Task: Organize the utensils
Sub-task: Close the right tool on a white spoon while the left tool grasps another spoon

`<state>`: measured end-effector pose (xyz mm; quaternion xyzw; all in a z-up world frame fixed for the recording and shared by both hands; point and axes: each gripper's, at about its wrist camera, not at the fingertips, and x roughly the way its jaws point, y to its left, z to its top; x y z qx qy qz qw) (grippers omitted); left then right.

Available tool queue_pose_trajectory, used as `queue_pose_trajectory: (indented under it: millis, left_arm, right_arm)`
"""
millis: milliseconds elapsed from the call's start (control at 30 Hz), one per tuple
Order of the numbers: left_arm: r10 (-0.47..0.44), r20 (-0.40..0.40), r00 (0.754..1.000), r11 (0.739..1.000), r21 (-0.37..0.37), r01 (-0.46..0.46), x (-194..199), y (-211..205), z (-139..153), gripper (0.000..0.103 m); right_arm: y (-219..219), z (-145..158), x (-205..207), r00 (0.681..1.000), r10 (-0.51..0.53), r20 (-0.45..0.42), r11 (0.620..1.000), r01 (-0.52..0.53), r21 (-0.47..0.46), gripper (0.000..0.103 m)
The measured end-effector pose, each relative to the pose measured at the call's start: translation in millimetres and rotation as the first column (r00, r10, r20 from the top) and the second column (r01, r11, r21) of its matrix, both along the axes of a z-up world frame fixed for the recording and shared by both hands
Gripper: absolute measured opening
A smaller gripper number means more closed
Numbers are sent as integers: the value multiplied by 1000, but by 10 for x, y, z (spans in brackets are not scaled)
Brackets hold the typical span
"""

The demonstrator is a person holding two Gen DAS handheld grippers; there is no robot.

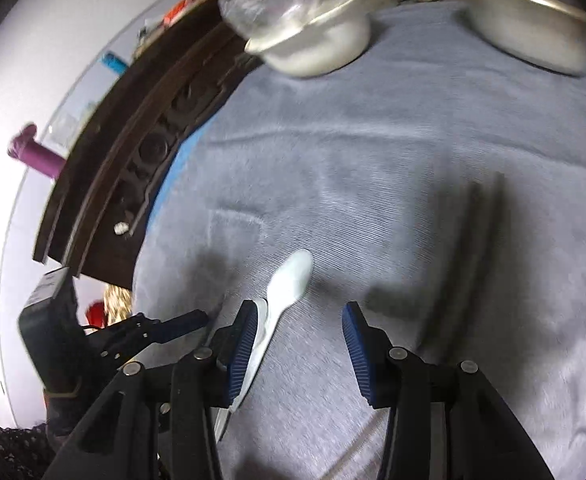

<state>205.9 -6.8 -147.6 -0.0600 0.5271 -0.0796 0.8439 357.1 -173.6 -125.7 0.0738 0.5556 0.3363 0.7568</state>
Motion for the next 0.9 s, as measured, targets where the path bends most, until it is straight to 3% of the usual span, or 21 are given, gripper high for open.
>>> queue_pose_trajectory:
  millis: [300,367,400,467,633,767,900]
  left_arm:
    - [63,-30,998,997,-45,-64,-157,316,36,53]
    - [71,-31,997,996,-47,-72,-178,352,47,53]
    - [72,-31,997,996,-48,-74,-182,355,52,53]
    - [74,-27,997,996,-50,-75,-201,360,67,53]
    - [60,-16,998,997,-51,-61,-209,299,127,53]
    - [35,-12,999,998,-51,-36,-163,211,165,53]
    - [-2,-5,1000,999,-54,2,-90,65,202,53]
  right_arm:
    - [474,-133,147,998,61,-34,984,-66,-165,48]
    - [530,-117,131,998,66,-3,980,-66,-188,48]
    - [550,-109,108,998,65,10,976,-61,-209,46]
    - [579,-105,95,997,59,45,965,-45,-259,31]
    - [573,-95,19,990,96,102,954,-62,-293,31]
    - [373,-82,23,993,51,111,960,-18,-279,31]
    - [32,23,-10,990,-34,134,981,59,-183,31]
